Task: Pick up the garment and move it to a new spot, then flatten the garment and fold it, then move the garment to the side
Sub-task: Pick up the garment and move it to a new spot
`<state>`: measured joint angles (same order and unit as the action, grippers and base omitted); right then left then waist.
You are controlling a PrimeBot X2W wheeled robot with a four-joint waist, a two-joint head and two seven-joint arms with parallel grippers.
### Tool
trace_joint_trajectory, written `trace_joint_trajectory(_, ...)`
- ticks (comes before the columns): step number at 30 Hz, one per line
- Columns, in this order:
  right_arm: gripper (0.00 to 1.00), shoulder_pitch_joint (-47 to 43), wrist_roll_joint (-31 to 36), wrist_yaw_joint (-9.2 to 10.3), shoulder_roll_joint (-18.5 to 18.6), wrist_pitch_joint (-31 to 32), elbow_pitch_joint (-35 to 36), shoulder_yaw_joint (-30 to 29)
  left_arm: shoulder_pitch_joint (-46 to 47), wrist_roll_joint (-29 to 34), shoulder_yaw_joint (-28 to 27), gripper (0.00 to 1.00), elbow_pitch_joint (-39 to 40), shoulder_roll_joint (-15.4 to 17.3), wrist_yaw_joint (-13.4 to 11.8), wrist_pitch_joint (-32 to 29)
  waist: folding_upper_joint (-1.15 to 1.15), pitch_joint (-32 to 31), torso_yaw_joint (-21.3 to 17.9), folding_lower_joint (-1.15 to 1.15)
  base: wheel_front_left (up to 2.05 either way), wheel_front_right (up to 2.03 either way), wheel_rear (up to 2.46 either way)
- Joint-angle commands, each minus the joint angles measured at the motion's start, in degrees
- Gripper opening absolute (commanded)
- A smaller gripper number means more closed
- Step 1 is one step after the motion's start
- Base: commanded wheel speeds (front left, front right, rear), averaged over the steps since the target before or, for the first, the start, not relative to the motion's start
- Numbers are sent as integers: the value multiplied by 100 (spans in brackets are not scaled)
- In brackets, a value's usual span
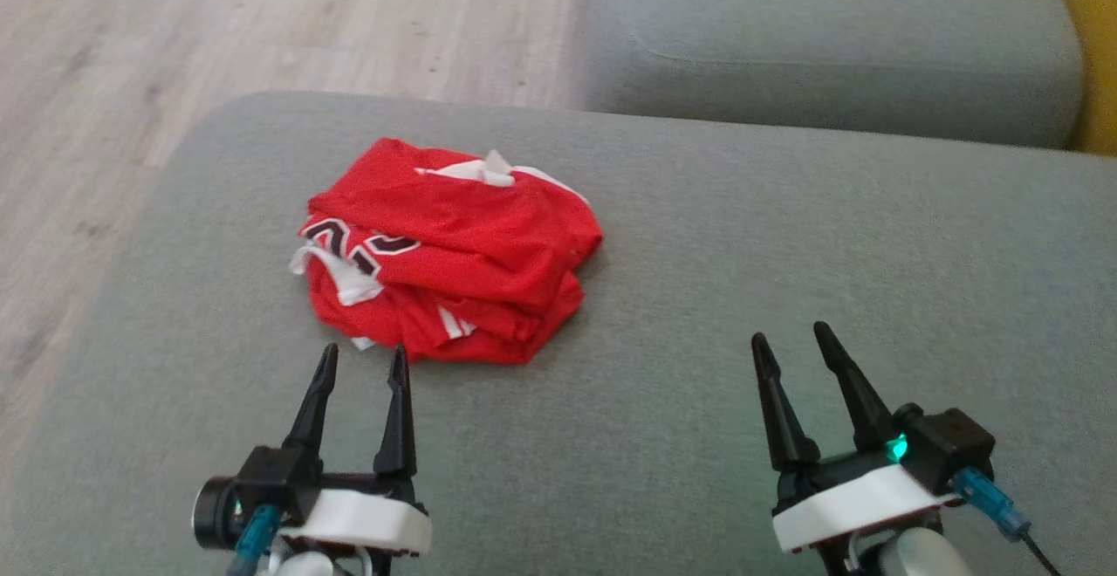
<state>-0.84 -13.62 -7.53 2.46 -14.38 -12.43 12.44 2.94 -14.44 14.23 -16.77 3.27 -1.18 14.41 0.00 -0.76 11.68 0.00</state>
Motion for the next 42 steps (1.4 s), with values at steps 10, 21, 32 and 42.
trace_joint_trajectory(10,100,92,-56,4,42,-62,233,367,-1,79,-334,100,227,-15,1,59,0,-105,714,0,0,0,0)
trace_joint_trajectory(21,100,112,-62,4,42,-62,248,405,-9,155,-399,100,284,-4,53,59,0,-17,795,0,0,0,0)
trace_joint_trajectory(32,100,396,154,4,42,-62,261,136,2004,220,154,100,-91,677,787,-1094,0,642,331,0,0,0,0)
trace_joint_trajectory(42,100,822,187,4,42,-62,244,-15,3953,-1199,2025,100,-690,1882,865,-2961,0,1297,-335,0,0,0,0)
